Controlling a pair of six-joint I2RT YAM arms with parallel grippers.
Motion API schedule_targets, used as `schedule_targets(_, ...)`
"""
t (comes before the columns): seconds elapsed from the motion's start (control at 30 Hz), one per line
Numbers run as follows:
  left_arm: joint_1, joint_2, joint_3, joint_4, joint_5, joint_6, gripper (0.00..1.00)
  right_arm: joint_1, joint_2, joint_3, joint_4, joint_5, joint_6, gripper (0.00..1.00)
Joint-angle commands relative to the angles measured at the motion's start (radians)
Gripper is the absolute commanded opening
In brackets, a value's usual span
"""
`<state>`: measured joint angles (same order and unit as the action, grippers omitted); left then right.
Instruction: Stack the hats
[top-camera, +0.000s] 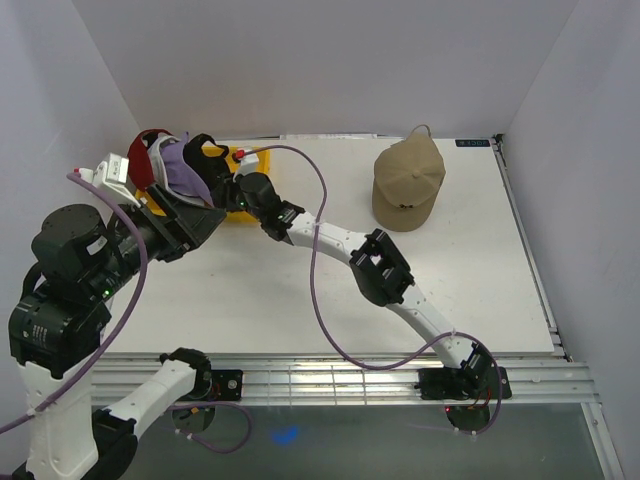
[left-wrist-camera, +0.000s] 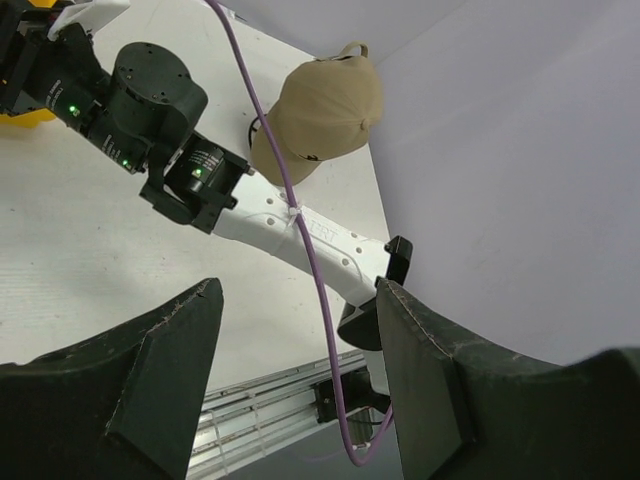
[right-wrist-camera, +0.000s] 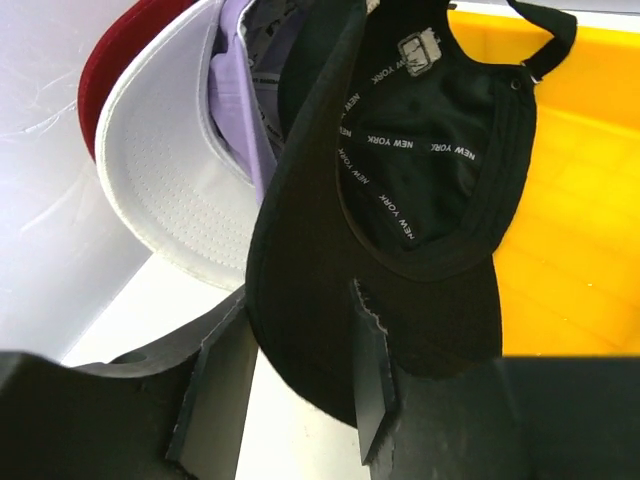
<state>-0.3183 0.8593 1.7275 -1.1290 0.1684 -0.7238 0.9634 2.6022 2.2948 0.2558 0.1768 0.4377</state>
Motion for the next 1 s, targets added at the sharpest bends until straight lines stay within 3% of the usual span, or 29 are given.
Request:
schedule_targets(0.0, -0.002, -0.013, -0.020, 0.011, -0.018, 0.004, 0.73, -0.017, -0.010, 0.025, 0.079, 0.013, 0.016, 0.43)
schedule_targets(0.13, -0.004, -0.006, -0.025, 0.017, -0.023, 0.004, 0.73, -0.025, -0.025, 0.000, 0.109, 0.009, 0.027, 0.37)
schedule_targets(0.3, -0.002, -0.002, -0.025, 0.018, -0.035, 0.009, 0.73, -0.037, -0.040, -0.004, 0.123, 0.003, 0.053, 0.08)
schedule_targets(0.97, -0.002, -0.003, -0.003, 0.026, -0.056, 0.006, 0.73, -0.120, -0.235, -0.054, 0.178, -0.014, 0.245, 0.08)
